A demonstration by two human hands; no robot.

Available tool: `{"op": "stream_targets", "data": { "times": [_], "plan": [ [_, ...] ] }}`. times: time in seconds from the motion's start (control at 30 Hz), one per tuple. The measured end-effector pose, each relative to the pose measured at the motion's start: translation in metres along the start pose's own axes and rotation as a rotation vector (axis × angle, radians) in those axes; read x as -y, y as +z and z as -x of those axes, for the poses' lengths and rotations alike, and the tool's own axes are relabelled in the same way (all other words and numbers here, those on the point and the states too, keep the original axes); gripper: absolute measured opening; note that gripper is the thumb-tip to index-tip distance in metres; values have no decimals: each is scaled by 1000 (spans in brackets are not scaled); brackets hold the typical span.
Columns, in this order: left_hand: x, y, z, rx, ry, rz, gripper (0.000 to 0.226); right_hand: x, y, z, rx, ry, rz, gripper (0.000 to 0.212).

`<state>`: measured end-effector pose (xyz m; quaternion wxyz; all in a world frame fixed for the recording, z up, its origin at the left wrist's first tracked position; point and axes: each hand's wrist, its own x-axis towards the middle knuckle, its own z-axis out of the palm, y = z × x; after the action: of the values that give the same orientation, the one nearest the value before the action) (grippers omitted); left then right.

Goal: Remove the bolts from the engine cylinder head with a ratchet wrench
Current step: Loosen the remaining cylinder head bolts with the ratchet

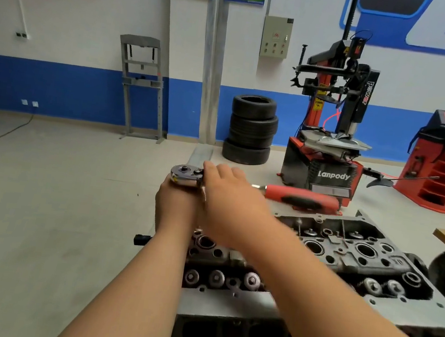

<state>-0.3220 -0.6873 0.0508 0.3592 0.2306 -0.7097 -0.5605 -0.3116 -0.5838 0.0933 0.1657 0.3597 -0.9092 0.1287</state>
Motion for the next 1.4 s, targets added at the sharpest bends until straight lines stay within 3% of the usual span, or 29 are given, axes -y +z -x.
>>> {"op": "stream_targets", "data": {
  "times": [0.07, 0.13, 0.3, 0.5, 0.67, 0.83, 1.0, 1.13, 1.27, 1.4],
  "plan": [
    [0, 2, -3, -87, -72, -35, 16, -25, -2, -22, 39, 17, -135, 62],
    [0, 3, -2, -50, -58, -88, 19, -35, 2, -44, 87, 40, -169, 63],
    [-1, 0, -4, -56, -62, -66, 11, -16, 7, -85, 247, 64, 80, 48],
    [-4, 1, 2, -13, -12, -37, 15, -9, 0, -52, 208, 199, 284, 64],
    [-4, 3, 4, -26, 30, -187, 15, 4, -26, 2, 214, 361, 231, 47],
    [1, 2, 0, 18, 138, -305, 10, 37, -28, 47, 183, 182, 223, 40],
    [3, 6, -5, -44, 34, -249, 15, 3, -35, -5, 231, 257, 195, 27],
    [7, 5, -7, -52, -33, -92, 19, -14, -14, -54, 291, 155, 13, 43],
    [6, 3, -7, -89, -61, -10, 18, -4, -4, -83, 339, 49, 66, 55],
    [2, 3, -4, -73, -80, 14, 16, -6, -1, -75, 338, 98, 26, 55]
  ]
}}
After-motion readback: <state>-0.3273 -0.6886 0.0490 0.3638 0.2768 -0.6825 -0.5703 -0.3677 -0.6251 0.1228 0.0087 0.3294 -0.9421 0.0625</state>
